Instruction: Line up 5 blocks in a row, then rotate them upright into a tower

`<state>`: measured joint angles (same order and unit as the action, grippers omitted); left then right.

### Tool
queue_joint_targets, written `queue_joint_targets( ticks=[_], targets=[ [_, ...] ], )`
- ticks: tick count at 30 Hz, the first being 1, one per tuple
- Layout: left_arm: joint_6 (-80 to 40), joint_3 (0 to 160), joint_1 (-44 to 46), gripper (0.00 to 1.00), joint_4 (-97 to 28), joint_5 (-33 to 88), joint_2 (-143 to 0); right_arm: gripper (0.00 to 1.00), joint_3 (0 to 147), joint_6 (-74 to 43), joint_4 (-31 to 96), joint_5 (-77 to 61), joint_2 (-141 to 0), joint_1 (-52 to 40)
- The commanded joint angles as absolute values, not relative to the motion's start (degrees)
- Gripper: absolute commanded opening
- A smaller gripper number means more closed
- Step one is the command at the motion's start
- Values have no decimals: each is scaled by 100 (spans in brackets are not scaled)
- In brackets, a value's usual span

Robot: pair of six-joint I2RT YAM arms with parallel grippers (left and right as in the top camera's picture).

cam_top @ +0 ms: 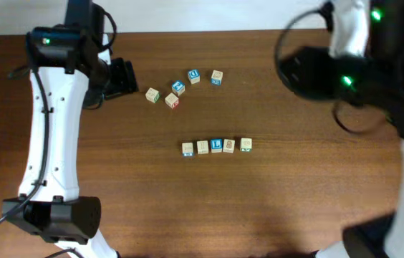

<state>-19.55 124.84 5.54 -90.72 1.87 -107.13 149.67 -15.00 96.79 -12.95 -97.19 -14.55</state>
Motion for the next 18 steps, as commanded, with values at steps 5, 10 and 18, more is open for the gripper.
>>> queue_joint_targets(
  ticks=[5, 10, 18],
  targets=[
    [-2147, 10805, 718, 67, -8554, -167, -10551, 35, 10779, -1332, 8812, -1393, -9502, -864],
    [-2141, 8486, 895, 68, -7098, -174, -9918, 35, 8615, -1509, 6897, -1772, -9644, -902],
    [-2191, 6563, 1135, 42, -4849, 193, -9874, 30, 7553, -2003, 5498, -1337, -10427, -1227]
  ],
)
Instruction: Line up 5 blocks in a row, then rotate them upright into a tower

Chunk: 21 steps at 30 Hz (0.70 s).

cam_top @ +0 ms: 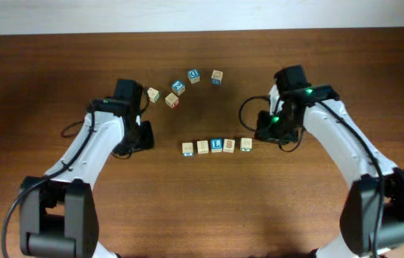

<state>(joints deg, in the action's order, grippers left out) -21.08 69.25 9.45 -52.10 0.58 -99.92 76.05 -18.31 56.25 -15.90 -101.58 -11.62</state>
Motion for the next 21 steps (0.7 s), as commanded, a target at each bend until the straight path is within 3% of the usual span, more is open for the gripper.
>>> queue_joint_targets(
  ticks=[1, 9, 21],
  targets=[
    [-2213, 6449, 1190, 38, -4689, 191, -9878, 27, 7553, -2003, 5448, -1273, -10575, -1249],
    [-2482, 6272, 1402, 37, -4198, 178, -10127, 24, 7553, -1973, 4963, -1153, -11452, -1253],
    [-2482, 6272, 1850, 43, -4119, 176, -10136, 25, 7553, -2154, 4613, -1157, -11472, -1892]
  ],
)
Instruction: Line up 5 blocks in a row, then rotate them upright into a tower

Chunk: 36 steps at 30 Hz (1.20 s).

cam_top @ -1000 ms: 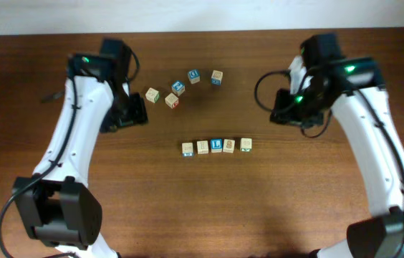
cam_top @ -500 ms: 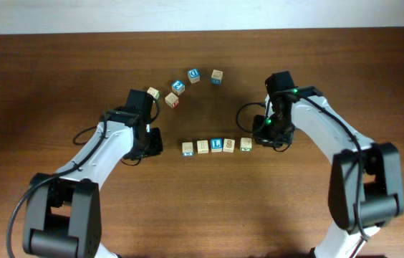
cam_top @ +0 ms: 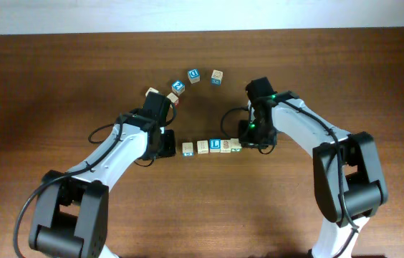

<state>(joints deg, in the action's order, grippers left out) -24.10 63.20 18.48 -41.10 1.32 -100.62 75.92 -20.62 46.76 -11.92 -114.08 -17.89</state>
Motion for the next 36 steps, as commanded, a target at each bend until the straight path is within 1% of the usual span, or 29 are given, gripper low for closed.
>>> queue_joint_targets(
  ticks=[1, 11, 14, 15, 17, 20, 23, 24, 26, 27, 30, 32, 33, 36],
  targets=[
    [-2482, 6272, 1850, 42, -4119, 176, -10136, 25, 7553, -2152, 4589, -1157, -11472, -1920],
    [-2480, 6272, 1848, 43, -3907, 106, -10136, 25, 7553, -2123, 4410, -1319, -11472, -2180],
    [-2480, 6272, 1848, 43, -3876, -121, -10136, 26, 7559, -2126, 4412, -1308, -11472, -2178],
    [-2473, 6274, 1837, 43, -3820, -130, -10136, 31, 7603, -2126, 4469, -1308, -11469, -2176],
    [-2265, 6556, 1638, 43, -3848, -130, -10134, 38, 7953, -1997, 4910, -1306, -11469, -2174],
    [-1959, 7636, 1179, 48, -4265, -246, -10134, 43, 8801, -1883, 5754, -1208, -11469, -2180],
    [-1959, 8508, 760, 55, -4445, -456, -10134, 43, 9437, -1846, 6237, -1140, -11469, -2268],
    [-1959, 8731, 567, 57, -4456, -456, -10134, 43, 9529, -1848, 6246, -1184, -11469, -2390],
    [-1962, 8962, 110, 57, -4466, -451, -10134, 41, 9548, -2156, 6132, -1192, -11472, -2934],
    [-1964, 8962, -47, 57, -4471, -429, -10134, 39, 9535, -2283, 6042, -1149, -11472, -3162],
    [-1964, 8960, -412, 56, -4593, -432, -10136, 33, 9513, -3323, 5765, -338, -11480, -4077],
    [-1962, 8960, -469, 56, -4641, -434, -10136, 26, 9513, -3699, 5664, 21, -11485, -4466],
    [-1962, 8956, -467, 57, -4644, -434, -10136, 19, 9504, -3909, 5583, 266, -11528, -4711],
    [-1964, 8949, -467, 57, -4661, -432, -10136, 9, 9504, -3970, 5448, 353, -11775, -4954]
  ],
)
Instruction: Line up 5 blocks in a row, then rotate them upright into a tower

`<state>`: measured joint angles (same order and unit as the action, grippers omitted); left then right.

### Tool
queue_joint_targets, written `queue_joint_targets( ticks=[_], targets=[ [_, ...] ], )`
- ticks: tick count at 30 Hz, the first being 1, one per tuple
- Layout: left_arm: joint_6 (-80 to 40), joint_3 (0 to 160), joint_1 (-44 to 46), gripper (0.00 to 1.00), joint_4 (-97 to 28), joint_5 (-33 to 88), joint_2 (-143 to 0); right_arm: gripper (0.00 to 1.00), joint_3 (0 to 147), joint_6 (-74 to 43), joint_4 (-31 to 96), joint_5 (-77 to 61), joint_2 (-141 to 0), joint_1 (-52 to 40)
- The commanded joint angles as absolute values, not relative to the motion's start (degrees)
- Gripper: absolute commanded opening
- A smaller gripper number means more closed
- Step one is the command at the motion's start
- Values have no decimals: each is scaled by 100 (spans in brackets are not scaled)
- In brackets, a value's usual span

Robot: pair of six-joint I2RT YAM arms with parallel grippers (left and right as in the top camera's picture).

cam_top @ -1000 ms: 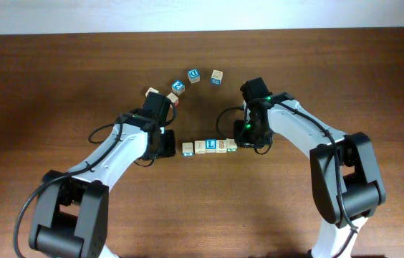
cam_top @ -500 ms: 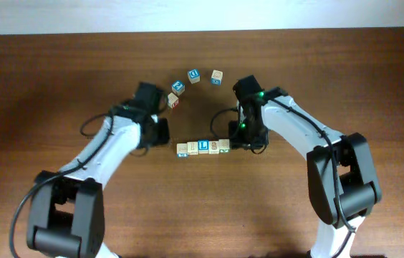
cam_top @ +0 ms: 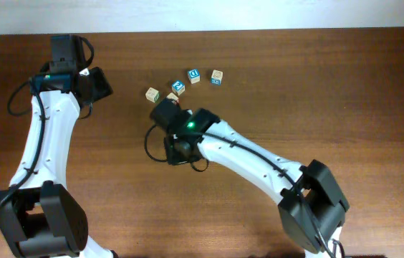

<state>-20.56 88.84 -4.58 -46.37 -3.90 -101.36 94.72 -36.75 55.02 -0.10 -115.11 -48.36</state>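
Note:
Several small letter blocks lie in a loose arc at the back: a tan one (cam_top: pixel 152 94), a blue one (cam_top: pixel 179 87), another blue one (cam_top: pixel 194 74) and a tan one (cam_top: pixel 217 77). One more block (cam_top: pixel 172 97) peeks out beside the right arm's wrist. My right arm reaches far across to the left, and its gripper (cam_top: pixel 178 149) sits under the wrist at the table's middle, its jaws hidden. No row of blocks shows; the right arm lies over the middle of the table. My left gripper (cam_top: pixel 96 84) hovers at the back left, away from all blocks.
The brown wooden table (cam_top: pixel 345 93) ends at a pale wall strip along the back edge. The right arm's white links (cam_top: pixel 252 158) run diagonally from the centre to the front right. The left arm's link (cam_top: pixel 44 143) runs down the left side.
My left gripper has gone from the row's left end to the back left corner. My right gripper has shifted from the row's right end to the left, and its arm now hides the row.
At first both arms were raised near the camera, with a row of several blocks mid-table and loose blocks behind. Then the grippers stood on either side of the row, then close at its two ends. Now the left is withdrawn and the right covers the row.

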Motion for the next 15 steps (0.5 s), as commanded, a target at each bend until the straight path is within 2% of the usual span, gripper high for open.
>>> queue_joint_targets(
  ticks=[1, 4, 15],
  targets=[
    [-1966, 8949, -467, 57, -4665, -429, -10136, 7, 9504, -3972, 5398, 329, -11922, -4982],
    [-1968, 8949, -467, 57, -4700, -429, -10136, 4, 9504, -3946, 5266, 207, -12226, -4991],
    [-1968, 8908, -467, 56, -4707, -429, -10173, 4, 9507, -3951, 5043, 222, -12608, -4984]
  ],
)
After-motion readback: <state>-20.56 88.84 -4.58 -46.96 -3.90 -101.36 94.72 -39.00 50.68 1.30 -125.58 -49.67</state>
